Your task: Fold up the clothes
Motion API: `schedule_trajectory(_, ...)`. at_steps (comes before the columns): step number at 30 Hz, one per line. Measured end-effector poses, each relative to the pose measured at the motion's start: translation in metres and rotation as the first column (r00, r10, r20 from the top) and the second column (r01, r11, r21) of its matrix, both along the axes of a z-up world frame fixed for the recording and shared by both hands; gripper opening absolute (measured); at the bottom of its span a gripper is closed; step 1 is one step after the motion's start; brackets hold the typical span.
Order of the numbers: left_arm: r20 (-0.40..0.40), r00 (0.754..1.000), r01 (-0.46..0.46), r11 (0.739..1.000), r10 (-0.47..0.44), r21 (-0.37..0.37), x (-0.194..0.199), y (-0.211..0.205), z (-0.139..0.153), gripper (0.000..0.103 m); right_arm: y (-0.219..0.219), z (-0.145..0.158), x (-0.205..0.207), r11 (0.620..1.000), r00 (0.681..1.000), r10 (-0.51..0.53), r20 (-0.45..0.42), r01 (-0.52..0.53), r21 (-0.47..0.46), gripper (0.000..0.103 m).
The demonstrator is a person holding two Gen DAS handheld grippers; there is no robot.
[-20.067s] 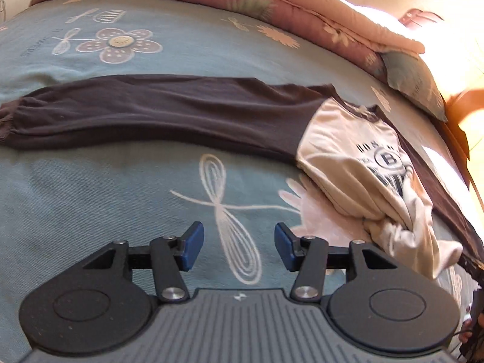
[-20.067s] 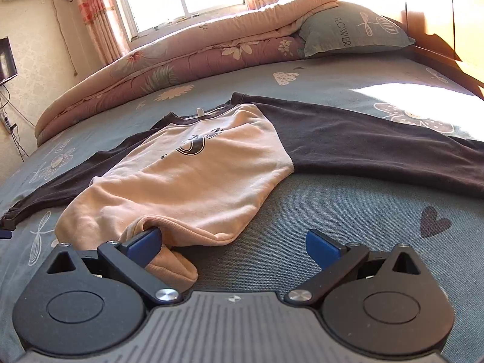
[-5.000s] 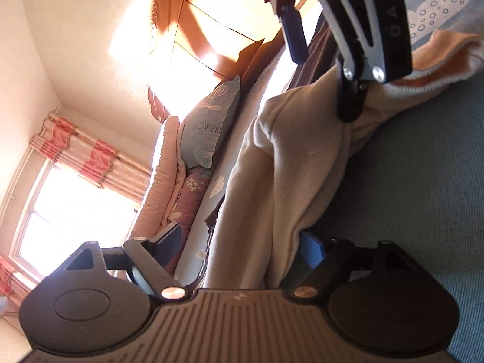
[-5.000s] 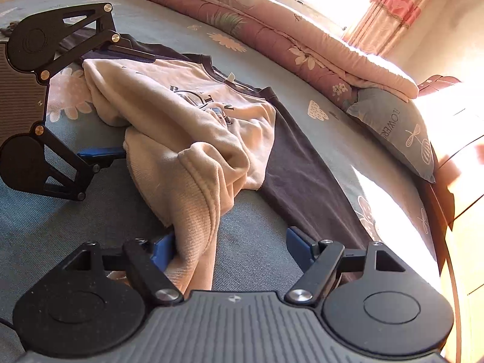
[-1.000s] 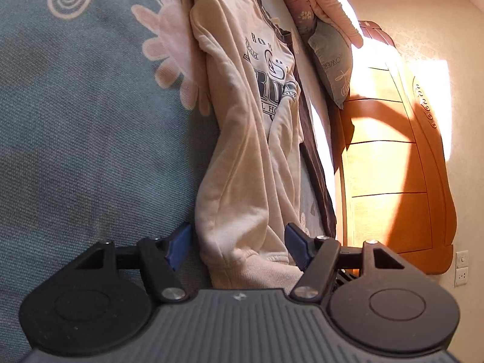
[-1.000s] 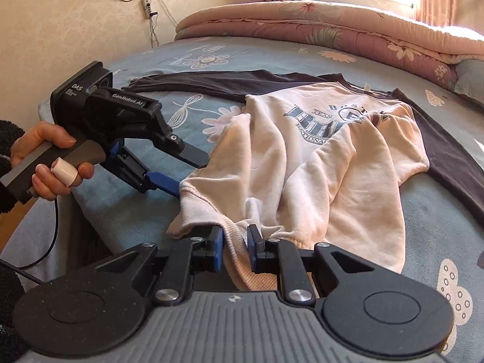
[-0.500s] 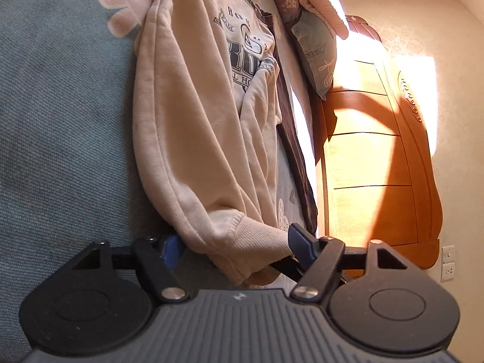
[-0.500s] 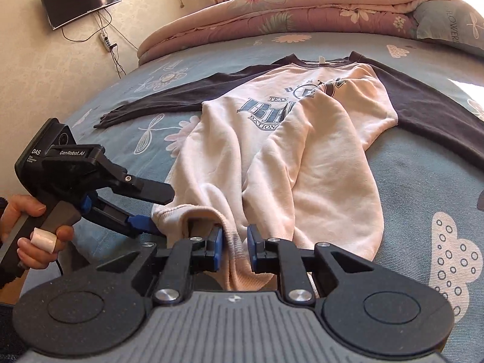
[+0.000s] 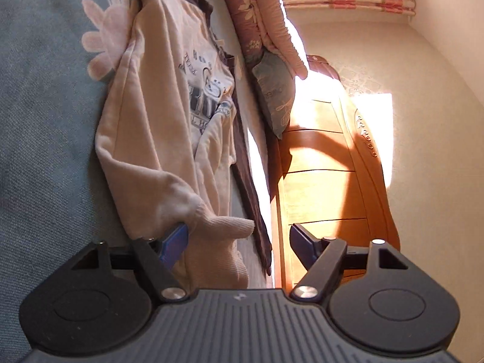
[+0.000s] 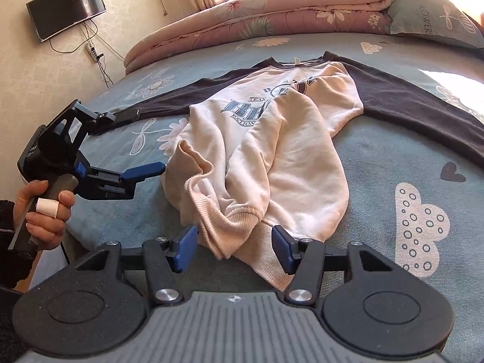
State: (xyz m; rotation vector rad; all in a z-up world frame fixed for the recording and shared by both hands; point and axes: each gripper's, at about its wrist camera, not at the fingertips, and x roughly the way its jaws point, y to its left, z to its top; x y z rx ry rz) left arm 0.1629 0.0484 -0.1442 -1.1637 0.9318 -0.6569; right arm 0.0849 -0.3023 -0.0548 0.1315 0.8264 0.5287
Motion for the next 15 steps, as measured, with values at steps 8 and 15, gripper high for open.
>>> schedule_trajectory(8,-0.138,0.987,-0.088,0.994,0.079,-0.058,-0.001,0.002,-0.020,0.075,0.011,0.009,0.003,0.999,0.999,0.019,0.035,-0.020,0.027,0.063)
schedule_trajectory(15,-0.230,0.964,-0.132,0.991,0.132,0.014,0.011,0.002,-0.022,0.076,0.060,0.008,0.054,0.980,0.981,0.192,0.039,-0.194,0.045,0.070)
